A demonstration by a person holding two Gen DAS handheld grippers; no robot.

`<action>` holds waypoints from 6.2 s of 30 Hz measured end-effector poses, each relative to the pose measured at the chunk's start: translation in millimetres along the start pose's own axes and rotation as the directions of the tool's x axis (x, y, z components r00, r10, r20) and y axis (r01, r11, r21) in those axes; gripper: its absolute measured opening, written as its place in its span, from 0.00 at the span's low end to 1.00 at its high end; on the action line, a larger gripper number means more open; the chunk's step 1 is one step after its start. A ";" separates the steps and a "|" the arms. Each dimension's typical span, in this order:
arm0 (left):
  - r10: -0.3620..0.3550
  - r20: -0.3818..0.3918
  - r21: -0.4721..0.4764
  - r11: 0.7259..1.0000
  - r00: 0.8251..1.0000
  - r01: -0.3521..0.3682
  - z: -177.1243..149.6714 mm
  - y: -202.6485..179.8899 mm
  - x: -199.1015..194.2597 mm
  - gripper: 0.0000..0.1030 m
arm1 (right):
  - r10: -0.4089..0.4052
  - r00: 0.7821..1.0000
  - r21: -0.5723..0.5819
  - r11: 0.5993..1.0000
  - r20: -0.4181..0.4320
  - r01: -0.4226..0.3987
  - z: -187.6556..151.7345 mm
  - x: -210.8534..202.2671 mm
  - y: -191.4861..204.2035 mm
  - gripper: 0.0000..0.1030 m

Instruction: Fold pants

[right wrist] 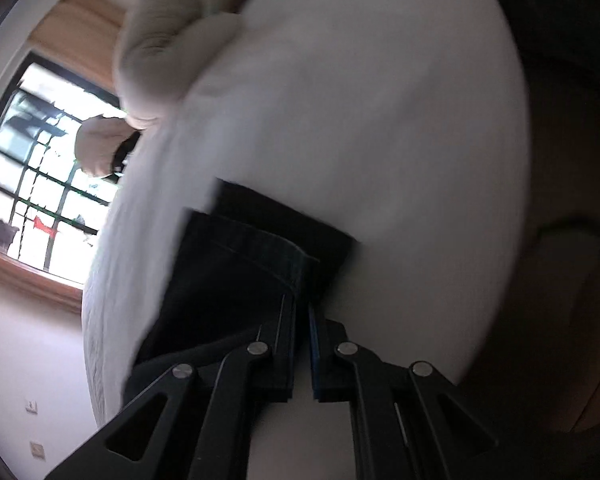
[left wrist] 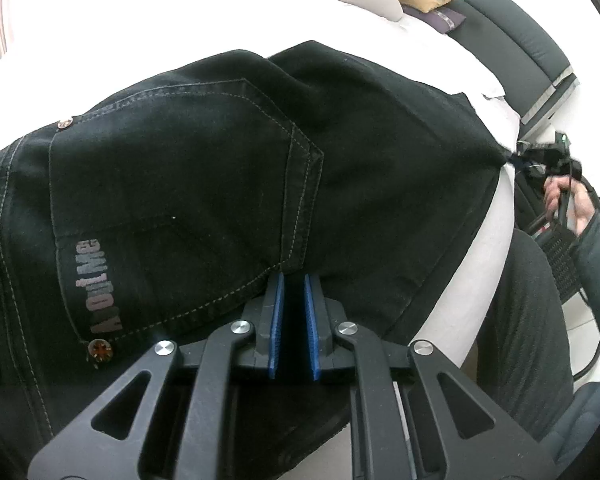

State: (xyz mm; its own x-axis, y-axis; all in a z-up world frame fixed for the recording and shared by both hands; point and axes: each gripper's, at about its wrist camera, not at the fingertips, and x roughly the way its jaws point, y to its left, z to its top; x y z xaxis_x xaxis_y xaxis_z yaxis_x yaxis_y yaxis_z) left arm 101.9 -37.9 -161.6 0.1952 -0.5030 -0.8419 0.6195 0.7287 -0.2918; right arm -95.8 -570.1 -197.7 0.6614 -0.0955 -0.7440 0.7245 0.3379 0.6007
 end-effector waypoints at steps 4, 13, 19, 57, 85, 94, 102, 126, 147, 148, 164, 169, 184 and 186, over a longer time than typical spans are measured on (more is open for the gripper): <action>0.021 -0.010 0.008 1.000 1.000 -0.021 3.4 -3.8 0.1 0.10 | -0.025 1.000 -0.049 0.998 0.013 0.025 2.6 6.7 13.4 0.06; 0.023 -0.008 0.003 1.000 1.000 -0.023 4.0 -6.2 1.0 0.10 | -0.167 0.986 -0.134 0.977 0.000 0.166 7.0 -5.0 21.7 0.18; 0.019 -0.008 -0.003 1.000 1.000 -0.020 4.4 -5.3 1.4 0.10 | -0.282 0.951 -0.346 0.886 0.126 0.308 32.1 -25.1 88.8 0.35; -0.026 -0.012 0.025 0.999 1.000 0.027 6.4 4.5 -0.7 0.10 | -0.480 0.866 -0.897 -0.307 -0.142 -0.317 -74.1 129.9 246.6 0.37; 0.057 0.024 0.034 0.998 0.998 -0.058 2.9 -22.8 -3.7 0.10 | -0.335 0.923 -0.916 0.278 0.191 0.290 36.5 115.4 208.1 0.26; 0.042 0.073 0.100 0.994 0.996 -0.049 16.5 -67.6 -8.1 0.10 | -0.217 0.966 -0.744 0.620 0.141 0.248 91.5 27.2 148.6 0.49; 0.050 0.031 0.070 0.996 0.998 -0.052 14.3 -75.3 13.8 0.10 | -0.186 0.983 -0.652 0.745 -0.002 0.140 61.6 15.9 107.5 0.49; 0.041 0.022 0.057 0.997 0.999 -0.043 9.1 -63.6 18.2 0.10 | 0.116 0.969 -0.046 0.991 -0.219 -0.129 43.0 34.5 26.6 0.49; 0.063 0.007 0.060 0.996 0.998 -0.063 12.4 -68.2 20.1 0.10 | 0.072 0.997 -0.121 0.990 -0.014 -0.074 30.9 13.7 34.0 0.03; 0.066 0.006 0.061 0.996 0.998 -0.066 12.8 -69.0 20.7 0.10 | 0.075 0.997 -0.129 0.989 -0.001 -0.074 30.4 10.3 35.4 0.03; 0.036 0.001 0.074 0.997 0.999 -0.036 13.0 -69.1 26.4 0.10 | 0.021 0.999 -0.105 0.994 -0.044 -0.026 35.7 29.1 9.8 0.05; 0.036 -0.019 0.068 0.997 0.999 -0.034 16.3 -64.2 23.1 0.10 | -0.134 0.988 -0.192 0.974 -0.073 0.118 39.3 22.0 16.9 0.29; 0.059 0.078 0.010 0.998 0.995 -0.060 29.7 -31.7 -21.4 0.10 | -0.068 0.959 -0.630 0.766 -0.274 -0.126 -3.8 92.1 197.5 0.44; 0.074 0.074 -0.010 0.997 0.995 -0.073 29.0 -19.7 -16.6 0.10 | -0.123 0.953 -0.594 0.801 -0.276 -0.069 5.5 121.5 185.9 0.44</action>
State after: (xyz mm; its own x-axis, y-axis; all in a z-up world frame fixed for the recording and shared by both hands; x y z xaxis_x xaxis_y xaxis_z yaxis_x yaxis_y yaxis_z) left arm 108.5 -57.4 -128.7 0.2957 -0.4808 -0.8255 0.5963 0.7680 -0.2337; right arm 120.3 -524.1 -174.8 0.4881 0.1263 -0.8636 0.4192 0.8340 0.3589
